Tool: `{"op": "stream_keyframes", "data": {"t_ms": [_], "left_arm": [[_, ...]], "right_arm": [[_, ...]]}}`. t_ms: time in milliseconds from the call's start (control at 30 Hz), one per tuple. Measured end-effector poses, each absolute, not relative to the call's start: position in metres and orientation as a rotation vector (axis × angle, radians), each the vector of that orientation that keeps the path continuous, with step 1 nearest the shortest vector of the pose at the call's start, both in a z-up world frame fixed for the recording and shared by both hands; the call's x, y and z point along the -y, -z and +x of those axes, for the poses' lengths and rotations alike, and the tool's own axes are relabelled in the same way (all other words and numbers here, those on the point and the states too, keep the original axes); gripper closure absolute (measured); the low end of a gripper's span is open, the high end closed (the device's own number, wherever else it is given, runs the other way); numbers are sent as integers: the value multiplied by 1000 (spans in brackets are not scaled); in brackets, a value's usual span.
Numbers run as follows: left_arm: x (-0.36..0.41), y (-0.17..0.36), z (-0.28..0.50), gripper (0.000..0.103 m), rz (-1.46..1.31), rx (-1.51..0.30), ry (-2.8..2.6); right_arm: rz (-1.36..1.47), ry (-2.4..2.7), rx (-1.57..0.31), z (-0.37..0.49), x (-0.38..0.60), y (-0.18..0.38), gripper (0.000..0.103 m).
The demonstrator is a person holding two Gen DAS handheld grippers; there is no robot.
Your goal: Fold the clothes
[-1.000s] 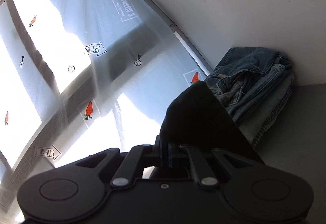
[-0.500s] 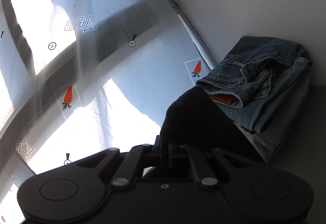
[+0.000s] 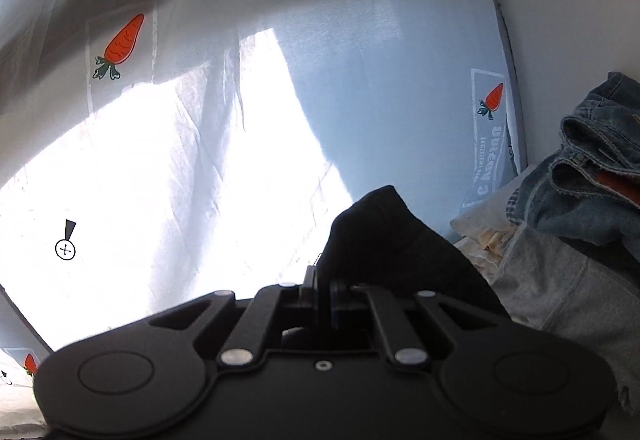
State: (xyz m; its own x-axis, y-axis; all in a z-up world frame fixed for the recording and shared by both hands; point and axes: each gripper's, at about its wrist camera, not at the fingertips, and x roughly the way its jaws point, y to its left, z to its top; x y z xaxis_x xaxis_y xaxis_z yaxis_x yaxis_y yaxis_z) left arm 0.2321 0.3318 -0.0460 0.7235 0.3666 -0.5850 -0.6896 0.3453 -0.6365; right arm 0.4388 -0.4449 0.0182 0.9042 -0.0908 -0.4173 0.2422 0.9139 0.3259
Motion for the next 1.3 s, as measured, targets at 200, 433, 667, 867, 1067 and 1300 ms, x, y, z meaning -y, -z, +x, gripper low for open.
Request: {"op": "stream_keyframes", "data": {"t_ms": [200, 433, 667, 867, 1067, 1300], "left_arm": [[-350, 52, 243, 92, -1012, -368, -771], [-297, 56, 258, 65, -730, -653, -635], [-208, 107, 253, 39, -388, -965, -485], [-195, 123, 270, 24, -314, -1076, -482], [-196, 128, 279, 18, -328, -1112, -496], [-197, 131, 282, 12, -346, -1117, -490]], "right_arm": [[271, 252, -445, 478, 419, 1, 36], [392, 339, -529, 408, 447, 43, 32], [418, 346, -646, 339, 472, 88, 76], [517, 342, -650, 344, 489, 106, 76], [609, 420, -660, 381, 505, 131, 56], [467, 308, -565, 383, 503, 100, 100]]}}
